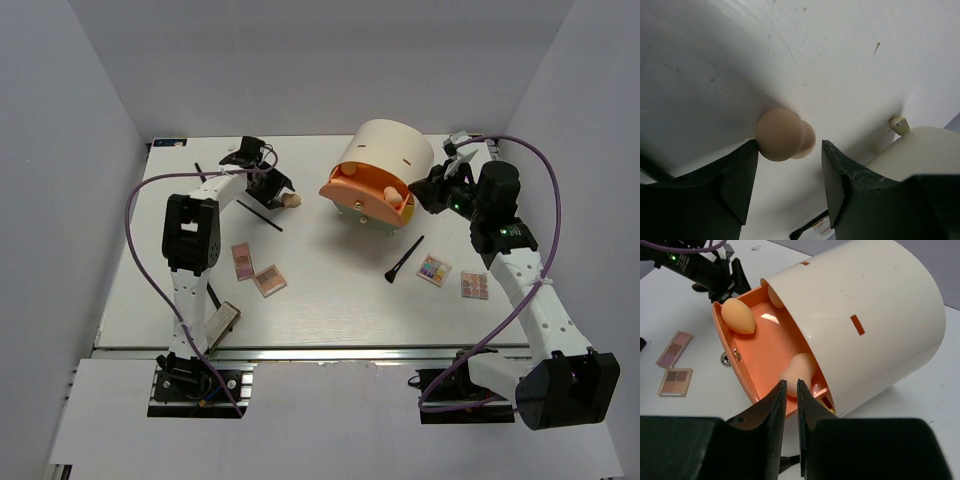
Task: Organize the makeup
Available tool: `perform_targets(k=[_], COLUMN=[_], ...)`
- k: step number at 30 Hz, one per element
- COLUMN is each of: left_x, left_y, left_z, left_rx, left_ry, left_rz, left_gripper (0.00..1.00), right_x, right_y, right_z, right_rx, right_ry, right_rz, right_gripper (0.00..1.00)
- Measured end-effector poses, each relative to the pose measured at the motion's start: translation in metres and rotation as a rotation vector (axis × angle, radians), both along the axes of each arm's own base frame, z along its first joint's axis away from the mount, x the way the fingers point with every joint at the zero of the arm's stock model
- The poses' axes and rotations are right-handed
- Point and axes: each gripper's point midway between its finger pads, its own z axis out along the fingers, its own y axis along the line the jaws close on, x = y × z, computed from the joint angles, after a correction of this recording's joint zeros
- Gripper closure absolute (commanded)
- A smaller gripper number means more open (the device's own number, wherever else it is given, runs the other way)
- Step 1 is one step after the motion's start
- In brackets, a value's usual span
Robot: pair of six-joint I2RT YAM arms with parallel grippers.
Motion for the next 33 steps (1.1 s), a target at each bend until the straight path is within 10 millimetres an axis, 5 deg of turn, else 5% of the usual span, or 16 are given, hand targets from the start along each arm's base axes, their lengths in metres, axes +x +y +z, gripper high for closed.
perform_targets(k=[7,16,21,28,33], left_x=[0.007,0.001,0.007,0.017,0.02], left_y=[0.008,0.012,0.008,-0.001,-0.002], left_z=[0.01,-0.012,-0.005,-0.01,-0.01], left_rx=[0.034,0.069,0.066,0.06,0.059], left_ry=[0.005,0.062,0.04,0.023,0.015], left_rz=[0.045,0.048,0.044,0.047,0.054], left_gripper=[0.43,0.45,0.49,0.71,1.0], right_x=[0.0,0.0,0.0,-0.001,-0.002], right_y=[-0.002,-0.003,-0.003,-0.004,-0.005], right_z=[-0.003,-0.004,-0.009,-0.014,-0.01], right_rx=[-0.002,-0.001,0.001,0.001,0.004], right_ry=[0.01,0.011,0.022,0.034,0.019], right_rz=[-0.006,-0.007,-0.009,-0.013,-0.013], right_gripper=[0.8,0.8,0.8,0.8,0.8])
